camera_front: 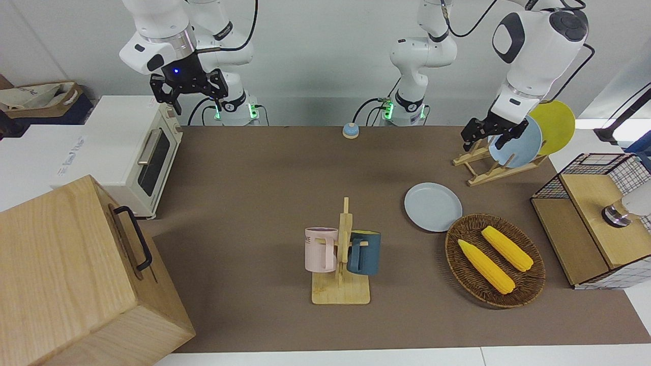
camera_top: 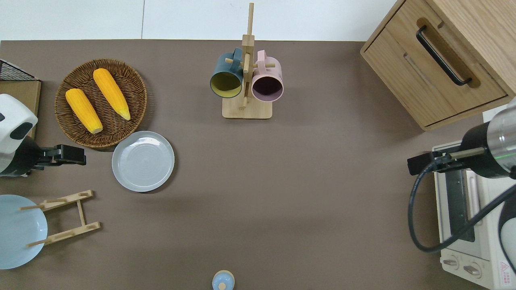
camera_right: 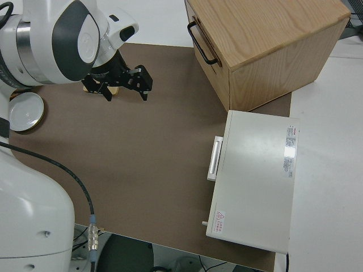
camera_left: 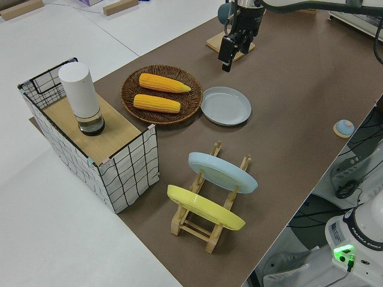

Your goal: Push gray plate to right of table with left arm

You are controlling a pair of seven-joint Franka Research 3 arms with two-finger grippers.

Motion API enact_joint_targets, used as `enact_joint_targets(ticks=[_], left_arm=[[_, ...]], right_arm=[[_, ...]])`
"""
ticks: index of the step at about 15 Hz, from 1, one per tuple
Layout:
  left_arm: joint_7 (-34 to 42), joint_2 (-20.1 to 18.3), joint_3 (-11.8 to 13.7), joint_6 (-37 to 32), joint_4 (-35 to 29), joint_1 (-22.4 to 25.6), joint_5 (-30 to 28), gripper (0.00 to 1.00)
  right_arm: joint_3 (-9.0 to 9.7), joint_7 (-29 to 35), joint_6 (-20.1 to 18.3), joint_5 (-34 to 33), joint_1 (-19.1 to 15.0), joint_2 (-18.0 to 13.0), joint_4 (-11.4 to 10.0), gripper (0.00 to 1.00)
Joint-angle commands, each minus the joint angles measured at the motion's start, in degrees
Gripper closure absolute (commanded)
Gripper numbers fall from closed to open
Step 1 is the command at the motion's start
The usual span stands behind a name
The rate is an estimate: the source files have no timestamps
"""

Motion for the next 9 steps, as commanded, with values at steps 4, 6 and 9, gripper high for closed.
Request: enact_joint_targets(ticks=[4, 6, 9], left_arm=[[0.8, -0.4, 0.0, -0.6, -0.1, 0.1, -0.7, 0.00], [0.7, -0.5, 0.0, -0.6, -0.6, 0.1, -0.8, 0.00], [0.7, -0.5, 0.3, -0.5, -1.1, 0.2, -0.9, 0.00]], right_arm=[[0.77, 0.1, -0.8, 0.6, -1.2, -0.2, 0.5, 0.017], [0.77, 0.1, -0.8, 0.6, -1.2, -0.2, 0.5, 0.017], [0.77, 0.1, -0.8, 0.6, -1.2, -0.2, 0.5, 0.017]])
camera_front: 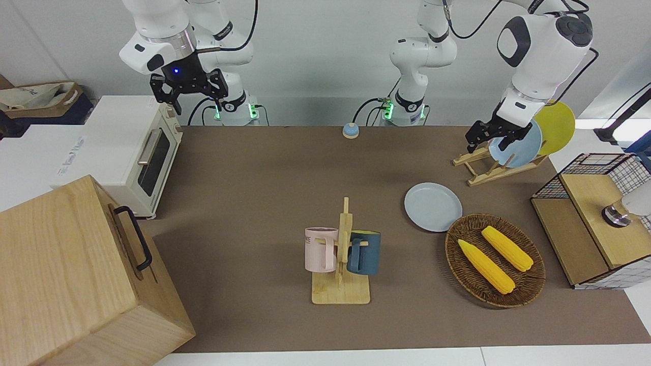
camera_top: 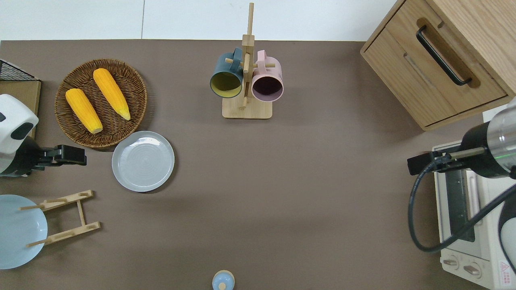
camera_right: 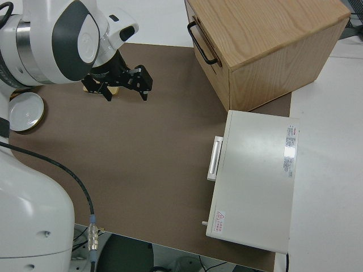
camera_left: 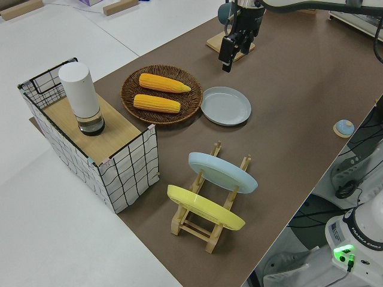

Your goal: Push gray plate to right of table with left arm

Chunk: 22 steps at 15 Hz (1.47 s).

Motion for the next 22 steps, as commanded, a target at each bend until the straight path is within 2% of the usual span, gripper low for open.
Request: enact_joint_targets(ticks=[1, 11, 15, 18, 22], left_arm=[[0.7, -0.4, 0.4, -0.3, -1.3, 0.3, -1.0, 0.00], [-0.5, -0.6, 0.7, 3.1, -6.9, 0.3, -2.0, 0.00], [-2.0, -0.7, 0.7, 4.2, -7.9, 2.0, -4.8, 0.00], [-5.1, -1.0, 0.5, 9.9, -12.8, 1.9, -4.7, 0.00], [-6.5, -0.9, 0.5, 13.8, -16.4, 1.7, -4.6, 0.00]], right_arm=[[0.77, 0.1, -0.8, 0.6, -1.2, -0.2, 0.5, 0.017], [0.77, 0.1, -0.8, 0.6, -1.2, -0.2, 0.5, 0.017], [0.77, 0.1, -0.8, 0.6, -1.2, -0.2, 0.5, 0.017], [0.77, 0.1, -0.8, 0.6, -1.2, -0.2, 0.5, 0.017], [0.77, 0.1, -0.8, 0.6, -1.2, -0.2, 0.5, 0.017]])
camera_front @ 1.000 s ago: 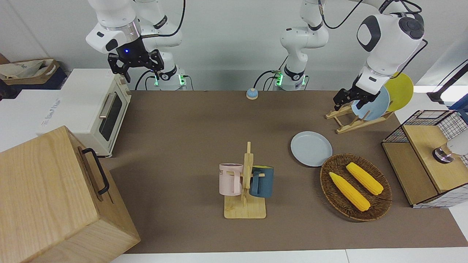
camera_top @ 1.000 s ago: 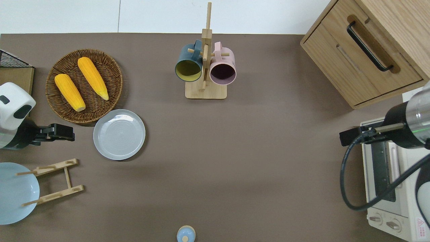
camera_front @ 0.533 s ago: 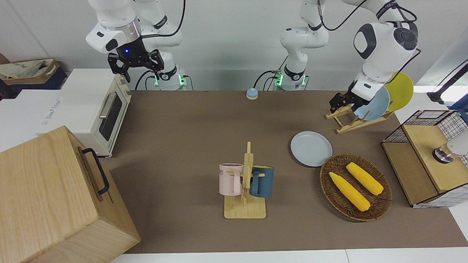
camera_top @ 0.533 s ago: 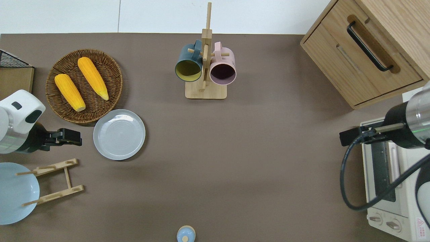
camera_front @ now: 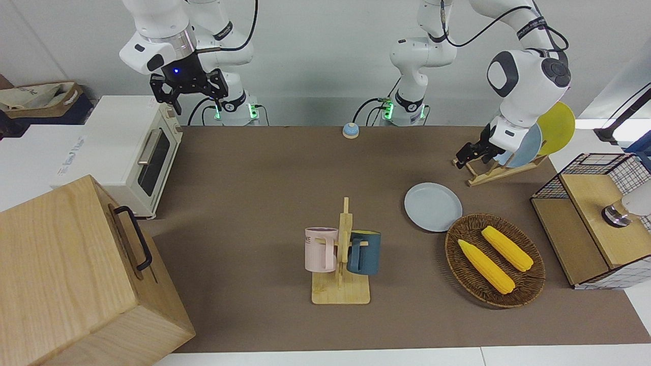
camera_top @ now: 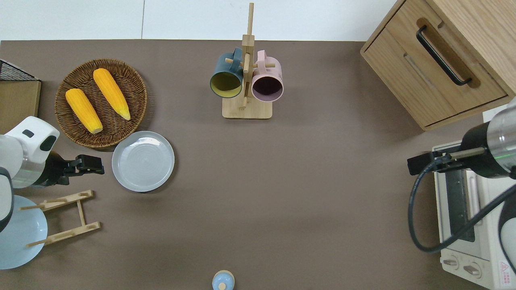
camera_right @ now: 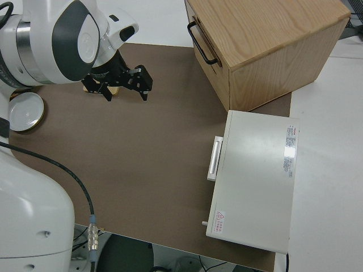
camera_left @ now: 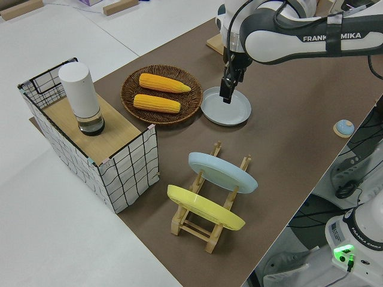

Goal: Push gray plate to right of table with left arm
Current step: 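Move the left gripper to the near edge of the gray plate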

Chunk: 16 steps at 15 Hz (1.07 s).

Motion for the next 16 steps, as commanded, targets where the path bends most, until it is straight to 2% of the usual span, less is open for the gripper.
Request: enact_joint_targets(ticks=[1, 6, 16], left_arm=[[-2.2, -1.3, -0.2, 5.6, -5.5, -0.2, -0.6, 0.00], [-4.6, -1.6, -0.9, 11.4, -10.7, -0.3, 0.0, 0.00], [-4.8, -1.6, -0.9, 24.3, -21.1, -0.3, 0.0, 0.00]], right_arm=[[0.86, 0.1, -0.8, 0.6, -1.2, -0.2, 0.5, 0.017], [0.77, 0.1, -0.8, 0.6, -1.2, -0.2, 0.5, 0.017], [0.77, 0.1, -0.8, 0.6, -1.2, -0.2, 0.5, 0.017]])
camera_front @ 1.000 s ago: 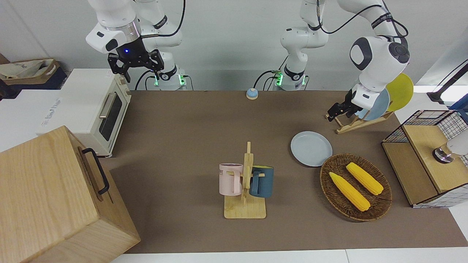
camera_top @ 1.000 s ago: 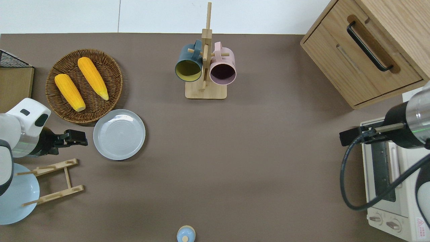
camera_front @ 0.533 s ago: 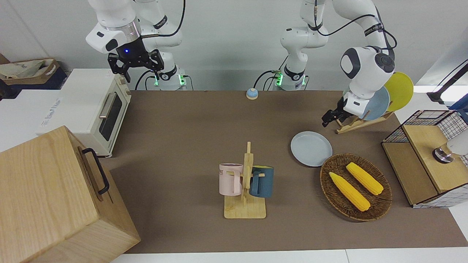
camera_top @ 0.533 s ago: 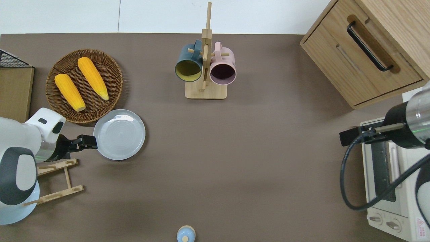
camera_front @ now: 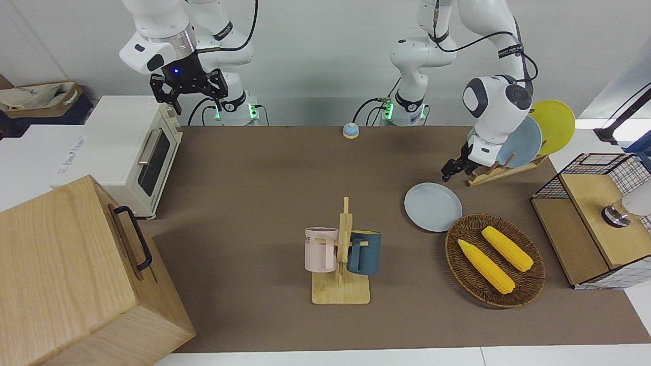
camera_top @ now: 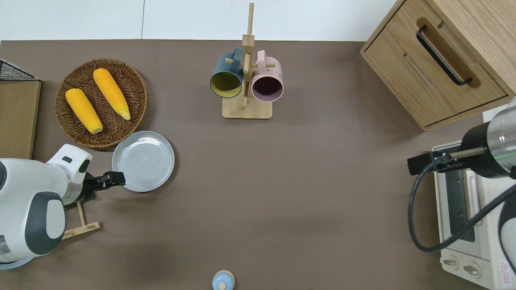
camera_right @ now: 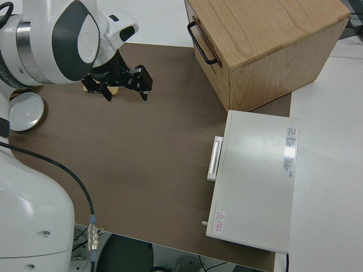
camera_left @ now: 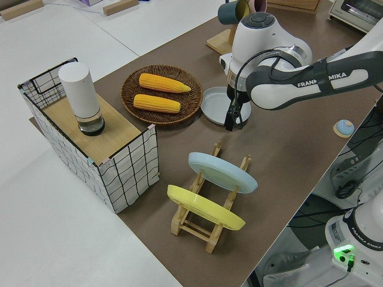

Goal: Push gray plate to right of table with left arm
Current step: 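Move the left gripper to the near edge of the gray plate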

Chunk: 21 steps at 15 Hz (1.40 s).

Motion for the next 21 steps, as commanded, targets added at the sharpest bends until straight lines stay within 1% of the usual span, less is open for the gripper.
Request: enact_joint_targets(ticks=[1, 8, 10, 16, 18, 21], left_arm=[[-0.9, -1.5, 0.0, 6.0, -5.3, -0.2, 0.0, 0.00], [-0.8, 0.3, 0.0, 11.1, -7.5, -0.2, 0.0, 0.01], [-0.8, 1.5, 0.0, 12.8, -7.6, -0.3, 0.0, 0.01], [-0.8, 2.7, 0.0, 14.6, -7.7, -0.5, 0.0, 0.01], [-0.8, 2.7, 0.0, 14.6, -7.7, -0.5, 0.0, 0.12], [-0.8, 2.7, 0.0, 14.6, -7.7, -0.5, 0.0, 0.42]], right_arm=[[0.86, 0.1, -0.8, 0.6, -1.2, -0.2, 0.5, 0.017], [0.77, 0.1, -0.8, 0.6, -1.2, -0.2, 0.5, 0.017], [0.77, 0.1, -0.8, 0.6, -1.2, -0.2, 0.5, 0.017], [0.77, 0.1, -0.8, 0.6, -1.2, -0.2, 0.5, 0.017], [0.77, 0.1, -0.8, 0.6, -1.2, -0.2, 0.5, 0.017], [0.86, 0.1, -0.8, 0.6, -1.2, -0.2, 0.5, 0.017]])
